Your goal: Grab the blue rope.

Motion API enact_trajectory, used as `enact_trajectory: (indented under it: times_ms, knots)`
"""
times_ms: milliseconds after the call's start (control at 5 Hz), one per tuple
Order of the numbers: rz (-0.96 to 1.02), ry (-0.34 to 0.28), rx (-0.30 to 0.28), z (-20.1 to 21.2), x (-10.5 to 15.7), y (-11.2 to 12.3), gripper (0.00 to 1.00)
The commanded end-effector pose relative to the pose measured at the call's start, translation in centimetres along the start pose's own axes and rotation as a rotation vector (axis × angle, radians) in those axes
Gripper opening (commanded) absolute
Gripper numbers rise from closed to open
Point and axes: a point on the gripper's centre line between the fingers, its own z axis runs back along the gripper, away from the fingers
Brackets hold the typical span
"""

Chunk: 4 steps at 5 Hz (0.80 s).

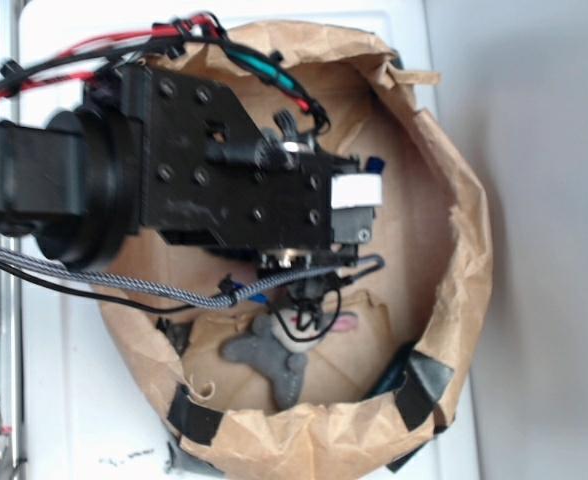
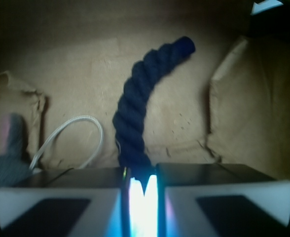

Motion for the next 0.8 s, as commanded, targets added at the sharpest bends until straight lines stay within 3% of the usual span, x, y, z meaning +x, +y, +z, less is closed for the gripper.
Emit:
enact_trajectory:
  times_ms: [0, 200, 400, 600]
  knots:
    - [0.003, -0.059, -0.039, 2.8, 1.5, 1.0, 0.0]
    - [-0.007, -0.06, -0.042, 3.1, 1.4, 1.1, 0.46]
    - [0.004, -0.064, -0.023, 2.0, 1.9, 0.7, 1.0]
    - [-0.003, -0.042, -0.022, 0.2, 2.9, 0.2, 1.0]
